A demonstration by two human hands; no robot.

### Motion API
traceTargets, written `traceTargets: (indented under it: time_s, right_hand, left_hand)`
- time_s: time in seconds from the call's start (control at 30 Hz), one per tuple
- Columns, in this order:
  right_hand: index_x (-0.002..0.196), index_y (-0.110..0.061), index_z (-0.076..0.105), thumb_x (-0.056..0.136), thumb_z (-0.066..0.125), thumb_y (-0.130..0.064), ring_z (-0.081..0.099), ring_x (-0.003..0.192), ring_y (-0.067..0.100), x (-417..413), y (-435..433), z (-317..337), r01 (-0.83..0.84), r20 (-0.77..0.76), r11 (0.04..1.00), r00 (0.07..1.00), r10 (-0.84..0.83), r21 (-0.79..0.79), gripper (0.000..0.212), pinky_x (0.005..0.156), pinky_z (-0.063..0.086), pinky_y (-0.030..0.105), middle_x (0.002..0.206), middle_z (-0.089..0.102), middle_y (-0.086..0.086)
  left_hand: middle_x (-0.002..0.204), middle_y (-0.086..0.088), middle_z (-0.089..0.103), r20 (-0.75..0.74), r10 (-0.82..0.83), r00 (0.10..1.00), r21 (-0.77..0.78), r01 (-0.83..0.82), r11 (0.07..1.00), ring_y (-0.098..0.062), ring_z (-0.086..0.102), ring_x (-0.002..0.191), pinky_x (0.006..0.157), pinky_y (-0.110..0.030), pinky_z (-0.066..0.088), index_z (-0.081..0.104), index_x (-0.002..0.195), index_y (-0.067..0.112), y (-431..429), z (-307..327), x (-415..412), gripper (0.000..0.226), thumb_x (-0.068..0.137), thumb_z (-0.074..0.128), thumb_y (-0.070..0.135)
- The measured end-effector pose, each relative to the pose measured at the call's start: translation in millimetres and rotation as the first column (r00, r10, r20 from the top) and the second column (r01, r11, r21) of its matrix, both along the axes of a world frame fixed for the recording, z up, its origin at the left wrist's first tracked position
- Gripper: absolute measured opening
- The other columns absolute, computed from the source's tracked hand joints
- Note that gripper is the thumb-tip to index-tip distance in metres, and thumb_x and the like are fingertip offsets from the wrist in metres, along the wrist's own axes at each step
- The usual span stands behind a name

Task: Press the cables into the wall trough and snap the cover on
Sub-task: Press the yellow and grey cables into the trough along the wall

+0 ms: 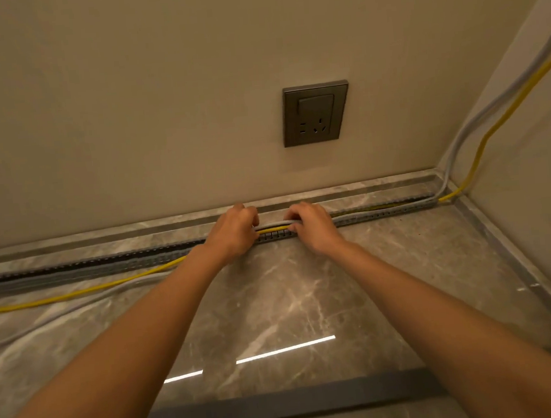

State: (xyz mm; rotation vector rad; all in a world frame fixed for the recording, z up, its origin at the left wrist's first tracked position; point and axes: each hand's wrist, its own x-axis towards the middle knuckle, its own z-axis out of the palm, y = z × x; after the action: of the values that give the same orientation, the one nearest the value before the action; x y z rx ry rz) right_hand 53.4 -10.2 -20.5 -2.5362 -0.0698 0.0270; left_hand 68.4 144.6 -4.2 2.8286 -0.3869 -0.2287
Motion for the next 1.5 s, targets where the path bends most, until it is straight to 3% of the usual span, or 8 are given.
traceTargets:
  time_s: [0.2, 0.4, 0.5, 0.57, 0.9, 1.1, 1.33, 1.5]
  right_hand:
    - [0.086, -0.002, 0.061, 0.087, 0.051, -0.001, 0.051, 0.081, 0.021, -0.8, 5.8, -5.3, 0.164, -0.020, 0.978, 0.986, -0.163, 0.132, 0.010, 0.070, 0.035, 0.025, 0.097, 0.065, 0.018]
    - [0.089, 0.005, 0.066, 0.084, 0.054, 0.003, 0.053, 0.089, 0.027, -0.3, 5.2, -10.9, 0.158, 0.001, 0.978, 0.987, -0.160, 0.135, 0.014, 0.065, 0.027, 0.016, 0.096, 0.059, 0.020]
    - [0.084, 0.005, 0.059, 0.082, 0.052, 0.003, 0.047, 0.087, 0.023, -7.8, 7.8, -12.0, 0.212, 0.071, 0.965, 0.972, -0.225, 0.156, 0.008, 0.073, 0.040, 0.023, 0.090, 0.048, 0.007]
    - [0.086, 0.002, 0.063, 0.084, 0.052, 0.002, 0.048, 0.093, 0.028, -11.9, 11.7, -13.6, 0.214, 0.150, 0.975, 0.964, -0.220, 0.052, 0.012, 0.082, 0.044, 0.036, 0.094, 0.053, 0.012]
    - [0.104, -0.003, 0.065, 0.088, 0.047, -0.009, 0.052, 0.103, 0.025, -21.6, 5.1, -11.2, 0.085, 0.209, 0.979, 0.977, -0.045, -0.187, 0.025, 0.094, 0.036, 0.032, 0.106, 0.065, 0.013]
    - [0.113, -0.005, 0.060, 0.087, 0.050, -0.007, 0.043, 0.112, 0.026, -24.1, 6.7, -9.9, 0.071, 0.123, 0.969, 0.991, -0.043, -0.236, 0.028, 0.099, 0.034, 0.035, 0.114, 0.057, 0.012]
    - [0.113, 0.000, 0.052, 0.085, 0.044, 0.011, 0.047, 0.112, 0.029, -31.5, 20.4, -2.1, 0.121, 0.072, 0.989, 0.991, -0.115, -0.087, 0.031, 0.095, 0.039, 0.033, 0.121, 0.050, 0.016]
    - [0.107, -0.001, 0.057, 0.083, 0.046, 0.009, 0.049, 0.108, 0.030, -31.8, 31.9, 2.4, 0.096, 0.093, 0.987, 0.992, -0.085, -0.127, 0.028, 0.096, 0.041, 0.036, 0.115, 0.056, 0.016]
  left_hand:
    - [0.112, -0.021, 0.060, 0.098, -0.143, 0.985, 0.047, 0.139, 0.989, -0.036, 0.056, 0.101, 0.078, -0.038, 0.045, 0.059, 0.099, 0.005, 2.0, 3.0, 11.9, 0.018, 0.086, 0.049, 0.002]
    - [0.107, -0.020, 0.060, 0.164, -0.179, 0.970, 0.042, 0.174, 0.984, -0.035, 0.057, 0.099, 0.075, -0.039, 0.044, 0.062, 0.096, 0.003, 8.1, -6.7, 7.5, 0.015, 0.085, 0.052, 0.007]
    - [0.105, -0.018, 0.059, 0.225, -0.276, 0.934, 0.137, 0.250, 0.958, -0.033, 0.055, 0.098, 0.072, -0.039, 0.041, 0.060, 0.095, 0.003, 11.4, -11.2, 0.8, 0.016, 0.089, 0.049, 0.012]
    - [0.107, -0.017, 0.057, 0.261, -0.343, 0.902, 0.207, 0.295, 0.933, -0.031, 0.052, 0.100, 0.074, -0.039, 0.040, 0.060, 0.099, 0.002, 11.3, -13.5, -2.6, 0.022, 0.092, 0.047, 0.019]
    - [0.110, -0.013, 0.057, 0.274, -0.323, 0.906, 0.295, 0.241, 0.925, -0.029, 0.051, 0.104, 0.078, -0.037, 0.040, 0.057, 0.105, 0.005, 0.9, -14.7, -15.8, 0.020, 0.091, 0.044, 0.008]
    - [0.102, -0.021, 0.055, 0.235, -0.070, 0.969, -0.094, 0.095, 0.991, -0.033, 0.050, 0.093, 0.070, -0.039, 0.035, 0.061, 0.090, -0.008, -1.4, -17.2, -21.2, 0.016, 0.088, 0.049, 0.003]
    - [0.113, -0.017, 0.063, 0.196, -0.081, 0.977, -0.154, 0.112, 0.982, -0.034, 0.058, 0.103, 0.084, -0.038, 0.046, 0.069, 0.106, 0.004, 13.5, -16.8, -14.0, 0.028, 0.085, 0.052, -0.004]
    - [0.122, -0.018, 0.055, 0.166, -0.002, 0.986, -0.225, 0.040, 0.974, -0.033, 0.053, 0.111, 0.096, -0.040, 0.043, 0.058, 0.120, 0.002, 26.7, -21.3, -18.7, 0.035, 0.086, 0.054, -0.002]
